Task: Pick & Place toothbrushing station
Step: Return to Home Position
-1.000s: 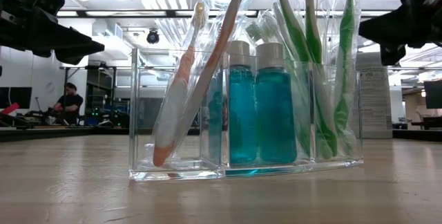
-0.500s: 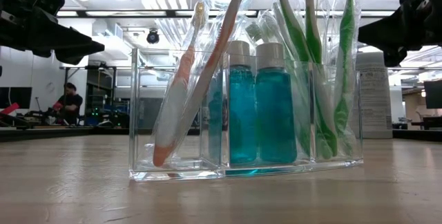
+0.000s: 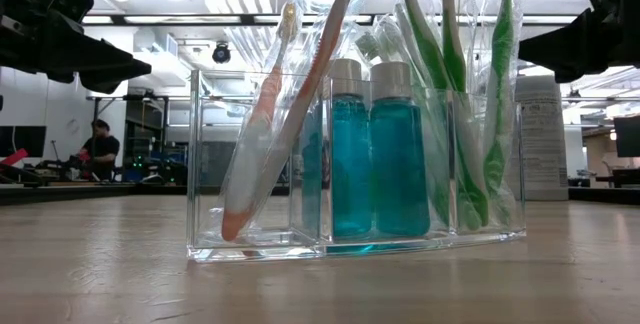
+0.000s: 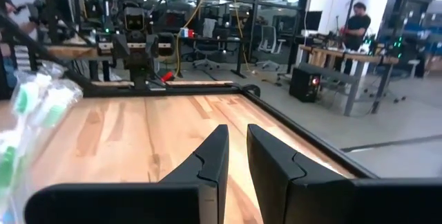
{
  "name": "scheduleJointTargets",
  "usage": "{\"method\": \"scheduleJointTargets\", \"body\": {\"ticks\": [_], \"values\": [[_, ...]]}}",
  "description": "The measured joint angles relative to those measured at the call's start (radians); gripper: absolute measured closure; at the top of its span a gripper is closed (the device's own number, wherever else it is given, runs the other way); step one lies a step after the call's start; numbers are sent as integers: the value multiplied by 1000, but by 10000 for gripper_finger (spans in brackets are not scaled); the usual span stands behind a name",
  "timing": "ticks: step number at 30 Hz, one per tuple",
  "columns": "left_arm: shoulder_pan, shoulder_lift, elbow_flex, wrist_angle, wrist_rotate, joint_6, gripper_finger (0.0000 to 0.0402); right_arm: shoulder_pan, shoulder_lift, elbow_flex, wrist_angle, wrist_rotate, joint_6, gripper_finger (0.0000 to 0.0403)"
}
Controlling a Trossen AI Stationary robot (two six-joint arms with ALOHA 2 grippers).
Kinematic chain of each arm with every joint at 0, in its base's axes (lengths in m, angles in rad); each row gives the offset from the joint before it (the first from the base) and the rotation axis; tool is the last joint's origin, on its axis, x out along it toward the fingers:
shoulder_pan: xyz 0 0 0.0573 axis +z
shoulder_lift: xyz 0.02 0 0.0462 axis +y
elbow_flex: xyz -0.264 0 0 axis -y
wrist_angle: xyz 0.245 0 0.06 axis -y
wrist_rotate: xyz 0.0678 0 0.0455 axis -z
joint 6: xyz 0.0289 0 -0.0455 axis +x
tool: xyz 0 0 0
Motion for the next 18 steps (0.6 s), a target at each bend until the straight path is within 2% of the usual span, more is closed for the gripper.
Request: {"method": "scheduleJointTargets", "body": {"ticks": [5, 18], "values": [[0, 0, 0, 0, 0, 0, 220, 0, 0, 0, 0, 0, -59, 351], [0, 0, 0, 0, 0, 0, 220, 0, 0, 0, 0, 0, -51, 351]]}}
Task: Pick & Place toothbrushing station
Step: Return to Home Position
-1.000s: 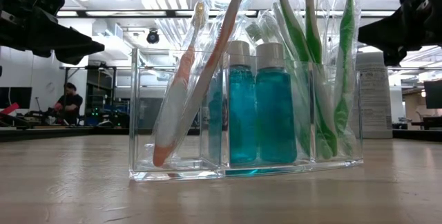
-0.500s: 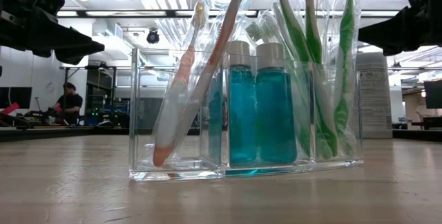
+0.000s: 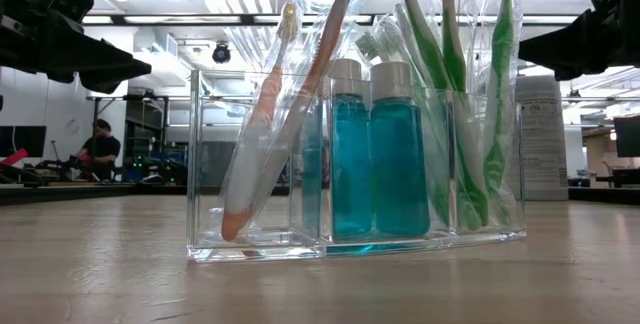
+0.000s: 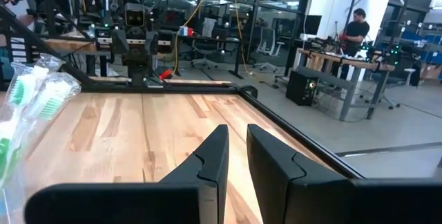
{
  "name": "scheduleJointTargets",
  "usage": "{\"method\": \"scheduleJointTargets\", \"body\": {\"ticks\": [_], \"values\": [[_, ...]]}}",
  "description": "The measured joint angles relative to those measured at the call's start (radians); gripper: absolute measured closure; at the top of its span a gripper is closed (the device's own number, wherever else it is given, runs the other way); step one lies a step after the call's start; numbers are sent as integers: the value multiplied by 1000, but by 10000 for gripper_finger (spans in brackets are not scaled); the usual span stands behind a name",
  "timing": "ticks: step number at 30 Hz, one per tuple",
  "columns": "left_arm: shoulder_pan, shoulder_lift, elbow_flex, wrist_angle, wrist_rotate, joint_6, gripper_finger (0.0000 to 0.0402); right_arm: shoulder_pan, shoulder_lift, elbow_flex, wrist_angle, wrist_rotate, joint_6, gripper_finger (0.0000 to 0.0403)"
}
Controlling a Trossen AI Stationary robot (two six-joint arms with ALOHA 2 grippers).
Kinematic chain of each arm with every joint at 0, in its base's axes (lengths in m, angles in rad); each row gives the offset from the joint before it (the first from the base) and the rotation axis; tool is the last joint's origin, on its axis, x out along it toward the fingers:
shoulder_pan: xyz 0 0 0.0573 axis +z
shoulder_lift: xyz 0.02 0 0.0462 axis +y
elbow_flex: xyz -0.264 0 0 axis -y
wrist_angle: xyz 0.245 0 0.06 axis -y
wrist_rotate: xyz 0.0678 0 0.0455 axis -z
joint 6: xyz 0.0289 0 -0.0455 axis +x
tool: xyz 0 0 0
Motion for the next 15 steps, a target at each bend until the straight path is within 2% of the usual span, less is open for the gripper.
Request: {"method": "scheduleJointTargets", "body": {"ticks": [15], "values": [[0, 0, 0, 0, 0, 0, 220, 0, 0, 0, 0, 0, -7, 351]]}}
